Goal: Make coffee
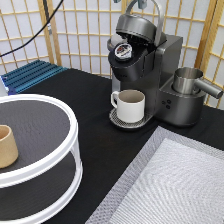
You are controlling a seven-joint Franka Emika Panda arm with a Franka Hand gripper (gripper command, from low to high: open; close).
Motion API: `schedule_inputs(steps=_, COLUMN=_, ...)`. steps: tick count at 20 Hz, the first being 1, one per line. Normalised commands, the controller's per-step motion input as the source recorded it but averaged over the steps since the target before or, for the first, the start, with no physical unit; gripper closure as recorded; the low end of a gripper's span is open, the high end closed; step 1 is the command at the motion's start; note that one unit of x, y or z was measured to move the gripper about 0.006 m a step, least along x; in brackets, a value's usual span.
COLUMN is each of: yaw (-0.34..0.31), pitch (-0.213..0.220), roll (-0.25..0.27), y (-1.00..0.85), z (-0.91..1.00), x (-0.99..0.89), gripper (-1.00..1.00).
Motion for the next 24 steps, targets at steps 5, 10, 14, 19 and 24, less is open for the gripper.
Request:
schedule_inputs(steps=5, yaw=0.046, pitch=0.0, roll=-0.143, y=0.0, z=0.0, x=0.26, gripper=-1.0)
schedule_inputs(steps=10, yaw=0.054, pitch=0.0, roll=-0.102, y=0.01, z=0.02, x=0.45, gripper=-1.0)
schedule_inputs(steps=14, yaw=0.035, pitch=0.0, roll=-0.095, y=0.08, z=0.0, x=0.35, gripper=-1.0)
schedule_inputs(steps=19, yaw=0.012, pitch=0.0, roll=-0.07, y=-0.08, z=-0.14, x=0.15, gripper=-1.0)
schedule_inputs(steps=24, yaw=0.0, pitch=0.0, roll=-0.054, y=-0.27, z=-0.16, x=0.05, gripper=-1.0)
